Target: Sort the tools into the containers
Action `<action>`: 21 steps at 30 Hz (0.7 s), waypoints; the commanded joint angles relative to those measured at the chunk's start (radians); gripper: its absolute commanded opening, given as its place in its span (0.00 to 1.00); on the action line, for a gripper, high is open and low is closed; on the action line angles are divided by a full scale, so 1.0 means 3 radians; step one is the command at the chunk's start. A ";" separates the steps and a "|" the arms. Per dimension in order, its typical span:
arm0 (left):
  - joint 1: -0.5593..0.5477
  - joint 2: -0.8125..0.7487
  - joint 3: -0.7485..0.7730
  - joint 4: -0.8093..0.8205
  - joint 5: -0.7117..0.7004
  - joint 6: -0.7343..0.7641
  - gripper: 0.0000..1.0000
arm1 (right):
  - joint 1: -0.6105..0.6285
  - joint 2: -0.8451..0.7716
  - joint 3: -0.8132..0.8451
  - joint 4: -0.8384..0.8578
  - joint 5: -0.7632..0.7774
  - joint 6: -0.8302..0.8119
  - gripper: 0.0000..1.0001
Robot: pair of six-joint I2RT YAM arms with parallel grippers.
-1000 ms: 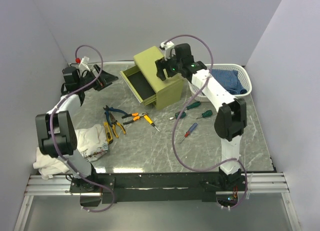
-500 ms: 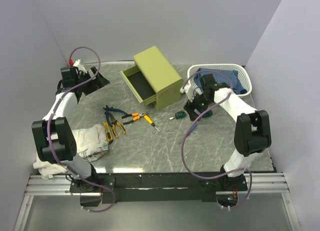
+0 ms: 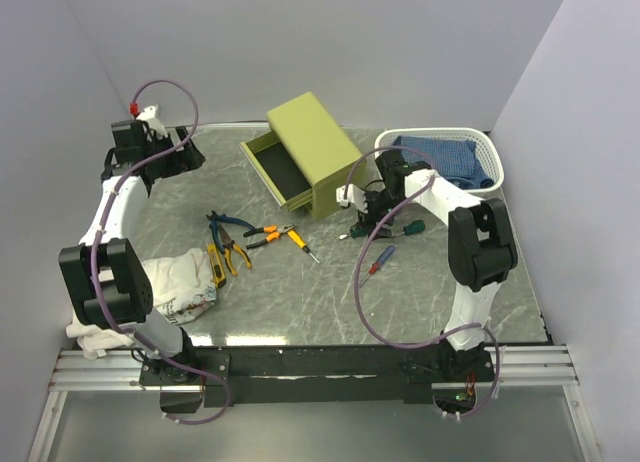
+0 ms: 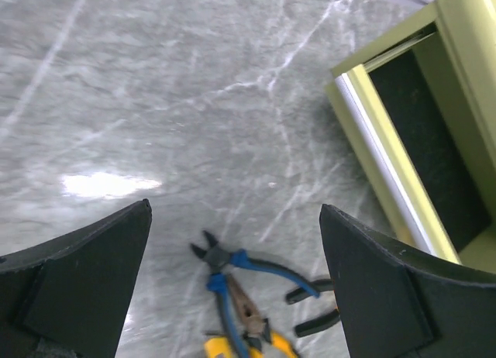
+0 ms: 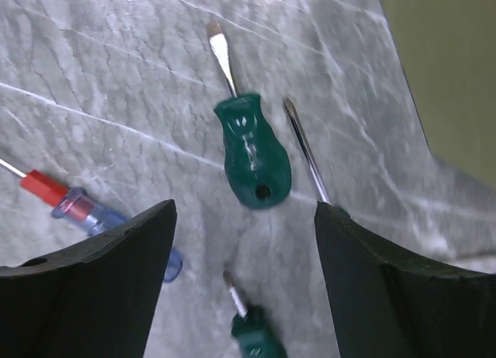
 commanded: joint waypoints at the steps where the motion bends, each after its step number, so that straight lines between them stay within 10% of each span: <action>1: 0.0022 -0.0013 0.0231 -0.0284 -0.0264 0.0412 0.97 | 0.0089 0.0100 -0.0022 0.0167 -0.0052 -0.0462 0.78; 10: -0.0019 -0.0248 0.0001 -0.0345 -0.0639 0.0724 0.96 | 0.0155 0.0253 -0.0042 0.0163 -0.0067 -0.0718 0.66; 14: -0.0009 -0.0305 -0.0071 -0.0254 -0.0583 0.0693 0.96 | 0.0202 0.0279 -0.0089 0.0183 0.0009 -0.0682 0.44; 21: 0.0007 -0.0488 -0.0240 -0.0110 -0.0342 0.0622 0.97 | 0.0324 0.0330 -0.0053 0.0158 0.0229 -0.0550 0.41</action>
